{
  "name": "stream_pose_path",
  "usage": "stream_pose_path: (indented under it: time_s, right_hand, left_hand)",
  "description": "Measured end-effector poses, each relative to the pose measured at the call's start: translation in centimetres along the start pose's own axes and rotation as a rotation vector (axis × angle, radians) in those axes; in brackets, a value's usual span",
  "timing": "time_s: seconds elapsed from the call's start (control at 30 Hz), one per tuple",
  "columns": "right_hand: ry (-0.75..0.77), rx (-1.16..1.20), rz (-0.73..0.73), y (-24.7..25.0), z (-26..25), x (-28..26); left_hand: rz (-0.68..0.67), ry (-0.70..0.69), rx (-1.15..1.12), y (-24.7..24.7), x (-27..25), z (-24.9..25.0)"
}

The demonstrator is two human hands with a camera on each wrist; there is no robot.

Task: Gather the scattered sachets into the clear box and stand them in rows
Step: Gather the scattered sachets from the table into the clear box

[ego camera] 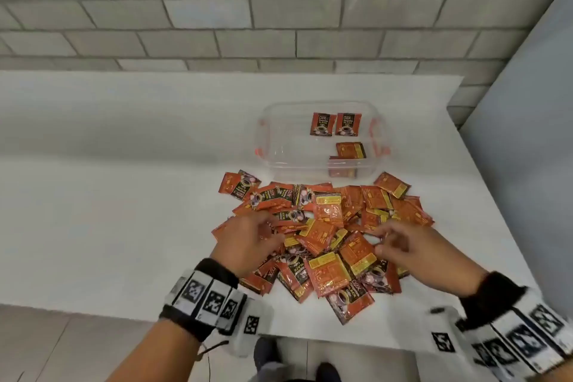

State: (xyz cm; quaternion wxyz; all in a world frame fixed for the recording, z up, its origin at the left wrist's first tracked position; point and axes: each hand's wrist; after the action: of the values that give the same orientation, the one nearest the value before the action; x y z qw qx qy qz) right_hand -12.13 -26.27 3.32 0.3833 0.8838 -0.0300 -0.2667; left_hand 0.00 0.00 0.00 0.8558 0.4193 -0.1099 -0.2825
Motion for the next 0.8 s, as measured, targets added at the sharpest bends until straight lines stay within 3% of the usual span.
stream_pose_path:
  time_s: [0.03,0.13,0.23,0.37,0.5,0.8]
  right_hand:
    - [-0.004,-0.053,-0.033,-1.3,-0.8,1.0]
    - [-0.045,-0.234,0.045,-4.6,-3.3,3.2]
    - [-0.166,-0.241,0.155,-6.6,-4.6,4.9]
    - [-0.289,-0.273,0.15,-8.4,-6.0,6.5]
    - [-0.337,-0.077,0.191,-8.7,-6.3,6.8]
    - [-0.3,0.334,0.209,-6.3,-4.0,6.3]
  left_hand:
    - [-0.025,-0.006,0.017,-0.7,0.7,0.0]
    - [-0.026,0.039,0.088,-1.8,2.5,0.0]
    - [-0.031,0.043,0.109,-2.2,3.9,-0.7]
    - [-0.122,0.051,0.159,-2.5,5.3,-1.6]
    - [-0.162,0.012,0.095,-3.0,6.1,-2.8]
    - [-0.17,0.097,-0.132,-3.5,7.5,-3.4]
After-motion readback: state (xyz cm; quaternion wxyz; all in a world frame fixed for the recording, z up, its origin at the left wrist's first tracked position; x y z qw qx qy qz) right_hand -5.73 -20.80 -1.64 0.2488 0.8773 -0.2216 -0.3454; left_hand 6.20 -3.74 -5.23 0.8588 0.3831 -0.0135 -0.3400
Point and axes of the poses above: each hand's wrist, its own x-axis towards the middle knuckle, its own y-axis out of the back of the hand, z = x × y, and after that the axes turned 10 degrees about -y, right-handed
